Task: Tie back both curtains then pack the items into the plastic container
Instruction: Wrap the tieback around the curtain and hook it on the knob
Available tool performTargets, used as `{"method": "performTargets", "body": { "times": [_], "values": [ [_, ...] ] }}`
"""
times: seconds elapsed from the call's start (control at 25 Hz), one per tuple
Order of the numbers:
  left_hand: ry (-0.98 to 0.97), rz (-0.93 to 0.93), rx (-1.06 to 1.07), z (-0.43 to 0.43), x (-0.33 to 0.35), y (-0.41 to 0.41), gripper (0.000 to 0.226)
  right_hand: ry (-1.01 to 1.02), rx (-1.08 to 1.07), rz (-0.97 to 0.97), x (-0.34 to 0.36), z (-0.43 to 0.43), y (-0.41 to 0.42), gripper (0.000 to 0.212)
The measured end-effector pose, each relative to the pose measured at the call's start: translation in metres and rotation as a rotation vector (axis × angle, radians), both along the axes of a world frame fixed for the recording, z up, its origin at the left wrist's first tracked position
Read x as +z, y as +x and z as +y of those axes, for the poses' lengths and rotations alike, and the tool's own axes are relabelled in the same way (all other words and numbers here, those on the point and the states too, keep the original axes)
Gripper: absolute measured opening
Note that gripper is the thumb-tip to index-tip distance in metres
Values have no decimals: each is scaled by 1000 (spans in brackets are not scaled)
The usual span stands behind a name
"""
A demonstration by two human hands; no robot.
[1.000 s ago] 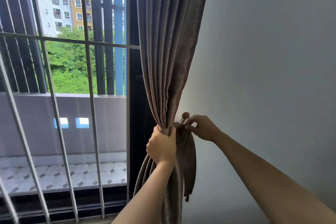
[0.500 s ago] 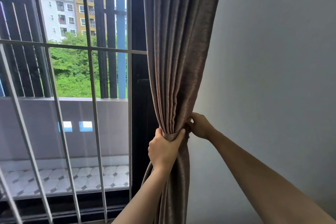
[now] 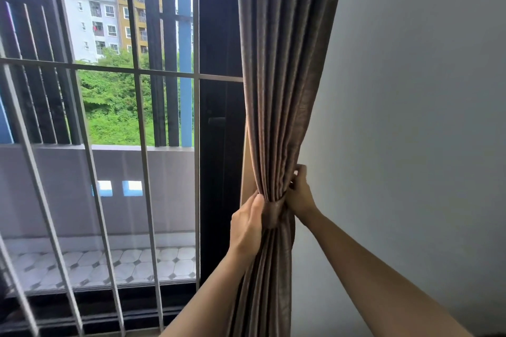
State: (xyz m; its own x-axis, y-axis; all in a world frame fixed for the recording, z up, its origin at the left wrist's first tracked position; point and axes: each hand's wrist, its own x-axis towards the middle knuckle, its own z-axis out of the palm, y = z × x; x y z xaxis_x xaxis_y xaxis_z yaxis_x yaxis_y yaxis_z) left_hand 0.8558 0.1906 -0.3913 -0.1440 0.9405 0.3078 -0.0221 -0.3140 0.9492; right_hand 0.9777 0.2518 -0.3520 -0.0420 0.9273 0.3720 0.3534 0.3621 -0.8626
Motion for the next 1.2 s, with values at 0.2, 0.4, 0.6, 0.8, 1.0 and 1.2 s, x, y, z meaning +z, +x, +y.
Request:
{"method": "performTargets", "body": {
  "times": [0.2,0.4,0.6,0.8,1.0,1.2],
  "values": [
    [-141,-16,-126,22,4,-30,35,-66,230,104,-18,-12,-10,17],
    [-164,31,-251,25,14,-42,31,-126,448,5,-12,-10,19,67],
    [-135,-1,-353,27,18,-43,35,-98,450,-9,-11,-10,13,94],
    [-154,-82,-429,35,14,-48,45,34,338,46,-17,-14,-2,87],
    [-181,32,-530,39,26,-52,59,22,415,11,-7,-11,1,87],
    [-211,143,-610,55,34,-51,76,36,419,30,13,-16,1,50]
  ]
}}
